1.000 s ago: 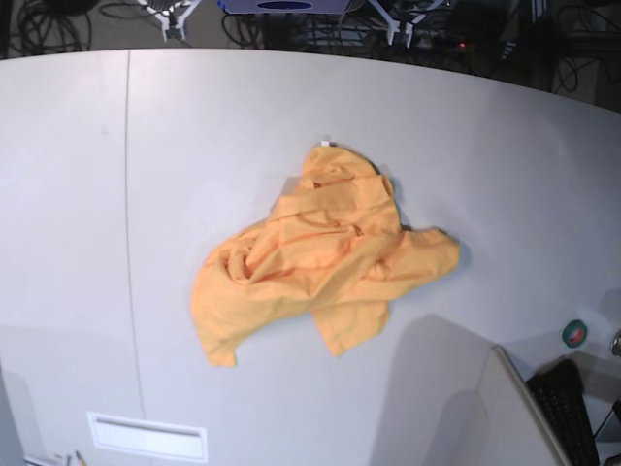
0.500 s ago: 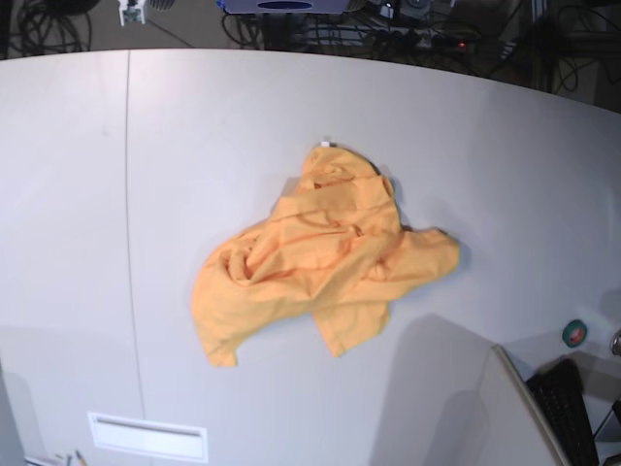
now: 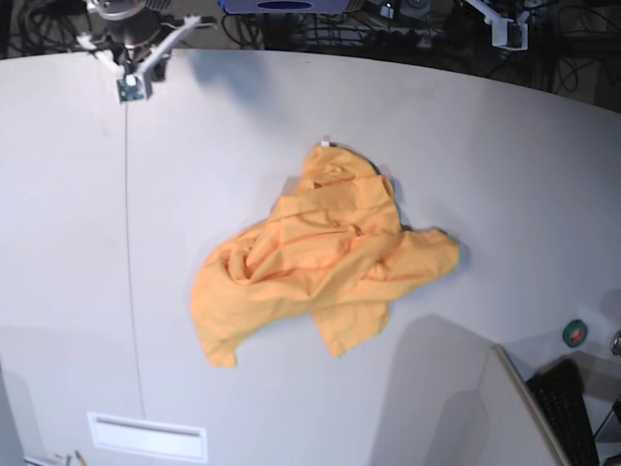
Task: Layout the t-shirt on the table in an organized manner, then fold the t-shirt properly
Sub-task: 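Lower the right gripper onto the orange t-shirt and pinch a fold, then drag the pinched fabric away from the shirt pile with the right gripper, then lower the left gripper to the shirt edge and grasp the fabric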
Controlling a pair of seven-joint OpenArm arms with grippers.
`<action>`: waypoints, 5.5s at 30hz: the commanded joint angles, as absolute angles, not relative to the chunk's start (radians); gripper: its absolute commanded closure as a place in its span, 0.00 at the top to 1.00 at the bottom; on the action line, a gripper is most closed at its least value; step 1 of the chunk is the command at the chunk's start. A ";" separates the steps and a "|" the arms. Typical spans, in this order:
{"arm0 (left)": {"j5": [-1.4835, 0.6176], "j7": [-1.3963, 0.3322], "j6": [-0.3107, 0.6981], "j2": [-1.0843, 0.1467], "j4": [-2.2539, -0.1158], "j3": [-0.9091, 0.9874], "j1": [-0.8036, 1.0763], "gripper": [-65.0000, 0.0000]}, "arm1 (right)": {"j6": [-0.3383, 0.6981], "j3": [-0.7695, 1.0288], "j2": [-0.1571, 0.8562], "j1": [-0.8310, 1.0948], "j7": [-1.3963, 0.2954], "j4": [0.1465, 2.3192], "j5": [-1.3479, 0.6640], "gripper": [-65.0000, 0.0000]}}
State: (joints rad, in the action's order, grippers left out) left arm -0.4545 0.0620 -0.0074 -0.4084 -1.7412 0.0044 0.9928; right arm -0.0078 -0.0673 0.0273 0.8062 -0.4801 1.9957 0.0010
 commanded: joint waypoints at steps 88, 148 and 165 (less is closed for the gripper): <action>-0.524 0.079 -0.005 -0.315 -1.534 0.171 0.549 0.52 | -0.217 -0.420 0.173 0.061 -0.332 1.882 -0.179 0.00; -0.532 -0.366 -0.005 -0.320 -1.102 -0.047 -0.196 0.70 | -0.157 -0.495 0.096 -0.001 -0.550 1.650 -0.174 0.69; -0.530 -0.367 -0.005 -0.323 -1.270 -0.104 -0.031 0.00 | -0.157 -0.493 0.102 0.015 -0.550 1.643 -0.174 0.69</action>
